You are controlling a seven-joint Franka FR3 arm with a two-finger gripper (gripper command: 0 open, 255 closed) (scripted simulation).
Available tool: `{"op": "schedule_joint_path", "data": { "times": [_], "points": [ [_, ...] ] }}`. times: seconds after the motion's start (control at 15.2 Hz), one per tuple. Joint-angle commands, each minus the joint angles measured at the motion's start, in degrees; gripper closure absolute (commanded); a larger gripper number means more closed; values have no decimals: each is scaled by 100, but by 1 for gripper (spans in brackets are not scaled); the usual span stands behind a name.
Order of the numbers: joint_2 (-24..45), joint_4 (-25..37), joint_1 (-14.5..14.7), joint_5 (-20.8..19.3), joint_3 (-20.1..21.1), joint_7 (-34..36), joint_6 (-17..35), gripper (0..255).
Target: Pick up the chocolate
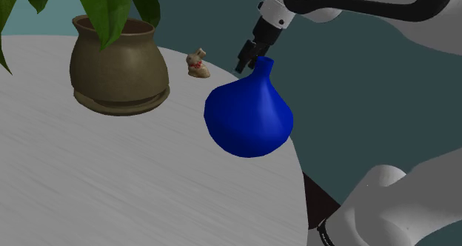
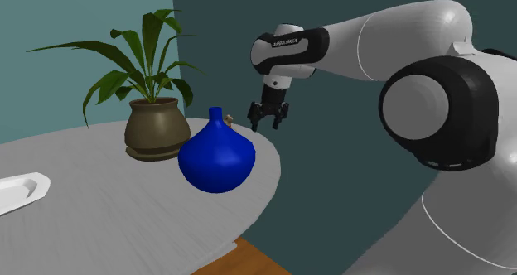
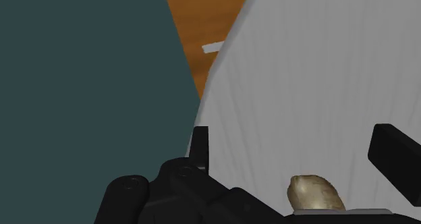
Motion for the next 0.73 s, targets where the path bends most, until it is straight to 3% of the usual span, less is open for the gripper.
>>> {"op": "schedule_joint_path", "data": {
  "times": [0.0,0.66],
  "points": [
    [292,299,99,94,2,-263,117,0],
    [1828,2238,495,543,196,-1381,286,0]
  ]
}}
